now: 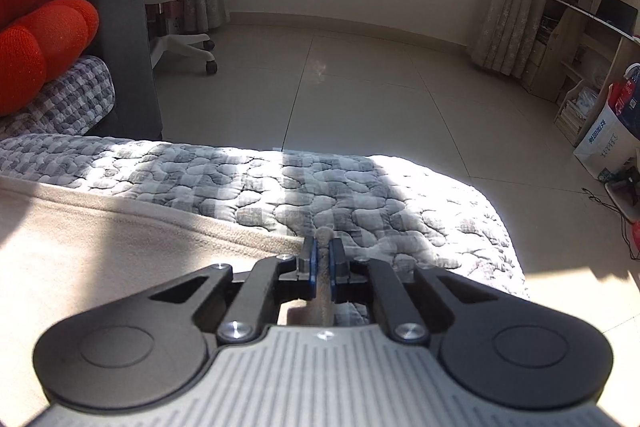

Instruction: Fold clothes

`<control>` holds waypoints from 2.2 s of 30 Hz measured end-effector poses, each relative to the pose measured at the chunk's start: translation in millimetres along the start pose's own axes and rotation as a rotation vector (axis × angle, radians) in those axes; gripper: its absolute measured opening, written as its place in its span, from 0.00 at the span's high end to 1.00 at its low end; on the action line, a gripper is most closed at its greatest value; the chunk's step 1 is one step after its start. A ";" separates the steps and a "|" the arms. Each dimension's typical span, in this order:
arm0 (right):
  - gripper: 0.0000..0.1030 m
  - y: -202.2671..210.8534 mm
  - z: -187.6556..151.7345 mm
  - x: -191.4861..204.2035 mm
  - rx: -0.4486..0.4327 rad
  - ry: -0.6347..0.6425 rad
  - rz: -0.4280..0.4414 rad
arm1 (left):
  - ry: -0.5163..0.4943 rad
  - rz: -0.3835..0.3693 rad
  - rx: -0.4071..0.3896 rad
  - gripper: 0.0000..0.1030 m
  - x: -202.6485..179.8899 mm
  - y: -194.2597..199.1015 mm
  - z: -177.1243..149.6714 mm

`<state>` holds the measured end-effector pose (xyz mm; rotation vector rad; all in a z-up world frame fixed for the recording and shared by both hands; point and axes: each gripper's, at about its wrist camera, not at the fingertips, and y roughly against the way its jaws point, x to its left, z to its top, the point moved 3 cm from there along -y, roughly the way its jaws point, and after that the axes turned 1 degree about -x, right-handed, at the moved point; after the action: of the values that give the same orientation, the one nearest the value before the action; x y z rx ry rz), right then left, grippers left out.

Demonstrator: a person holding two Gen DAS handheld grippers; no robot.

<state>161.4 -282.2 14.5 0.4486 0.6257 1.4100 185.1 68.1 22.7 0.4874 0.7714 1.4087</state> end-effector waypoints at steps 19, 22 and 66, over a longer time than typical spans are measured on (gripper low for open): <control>0.66 153.8 -59.8 80.3 0.093 0.167 0.372 | -0.167 -0.033 0.008 0.74 -91.2 110.8 -94.3; 0.63 136.3 -81.3 92.4 0.101 0.256 0.332 | -0.207 0.005 0.000 0.71 -85.0 94.0 -104.0; 0.54 133.4 -72.1 126.6 0.081 0.239 0.425 | -0.066 -0.073 0.011 0.68 -56.5 107.0 -104.8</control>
<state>18.8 -146.1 26.9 0.5010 0.8154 1.8649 36.3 11.6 39.3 0.5068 0.7375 1.3150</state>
